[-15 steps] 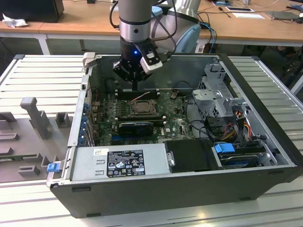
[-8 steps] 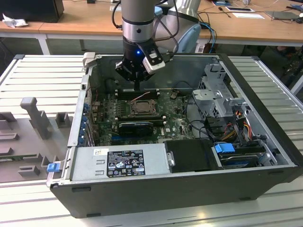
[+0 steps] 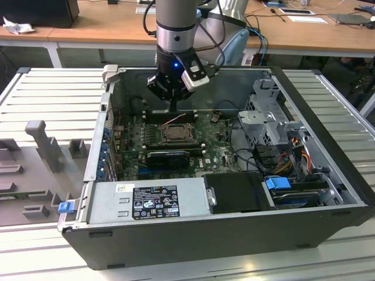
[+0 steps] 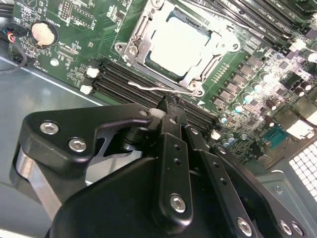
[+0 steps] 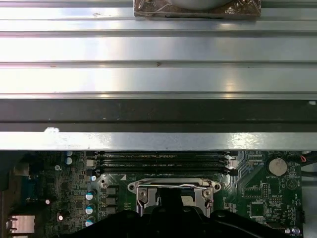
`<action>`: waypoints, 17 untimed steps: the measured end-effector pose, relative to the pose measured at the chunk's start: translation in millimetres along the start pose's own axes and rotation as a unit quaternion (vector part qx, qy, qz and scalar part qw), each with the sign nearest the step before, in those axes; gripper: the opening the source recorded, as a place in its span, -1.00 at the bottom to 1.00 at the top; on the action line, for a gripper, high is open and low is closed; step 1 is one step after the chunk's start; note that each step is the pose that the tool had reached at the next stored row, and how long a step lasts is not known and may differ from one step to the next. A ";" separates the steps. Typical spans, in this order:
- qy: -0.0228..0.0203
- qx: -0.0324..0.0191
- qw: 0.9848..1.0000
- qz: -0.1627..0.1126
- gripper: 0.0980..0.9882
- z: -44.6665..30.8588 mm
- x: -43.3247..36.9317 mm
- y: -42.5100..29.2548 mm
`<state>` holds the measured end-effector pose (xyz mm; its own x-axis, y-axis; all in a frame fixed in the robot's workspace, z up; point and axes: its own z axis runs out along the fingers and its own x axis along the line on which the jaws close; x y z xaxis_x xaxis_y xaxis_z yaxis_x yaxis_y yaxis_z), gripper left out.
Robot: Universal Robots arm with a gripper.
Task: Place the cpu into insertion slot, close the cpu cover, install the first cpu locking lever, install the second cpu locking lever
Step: 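Install the first cpu locking lever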
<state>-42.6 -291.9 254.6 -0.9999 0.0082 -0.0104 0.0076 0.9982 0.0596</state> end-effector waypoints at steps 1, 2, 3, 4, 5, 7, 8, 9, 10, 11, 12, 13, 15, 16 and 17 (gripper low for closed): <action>0.000 0.000 1.000 0.000 -0.98 0.0 -1.1 0.0; 0.000 0.000 1.000 0.000 -0.98 0.0 -2.0 0.0; 0.000 0.000 1.000 0.000 -0.98 0.0 -2.6 0.0; 0.000 0.000 1.000 0.000 -0.98 0.0 -3.6 0.0; 0.000 0.000 1.000 0.000 -0.98 0.1 -4.3 0.0; 0.000 0.000 1.000 0.000 -0.98 0.1 -6.4 0.0; 0.000 0.000 1.000 0.000 -0.98 0.1 -7.5 0.0; 0.000 0.000 1.000 0.000 -0.98 0.1 -8.4 0.1; 0.000 0.000 1.000 0.000 -0.98 0.1 -9.8 0.1; 0.000 0.000 1.000 0.000 -0.98 0.1 -11.1 0.1; 0.000 0.000 1.000 0.000 -0.98 0.1 -12.3 0.1; 0.000 0.000 1.000 0.000 -0.98 0.1 -13.0 0.1; 0.000 0.000 1.000 0.000 -0.98 0.2 -14.8 0.1; 0.000 0.000 1.000 0.000 -0.98 0.2 -15.5 0.1; 0.000 0.000 1.000 0.000 -0.98 0.2 -16.8 0.1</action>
<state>-25.8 -291.9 254.6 -0.9999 0.0082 -0.0104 0.0075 0.9982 0.0595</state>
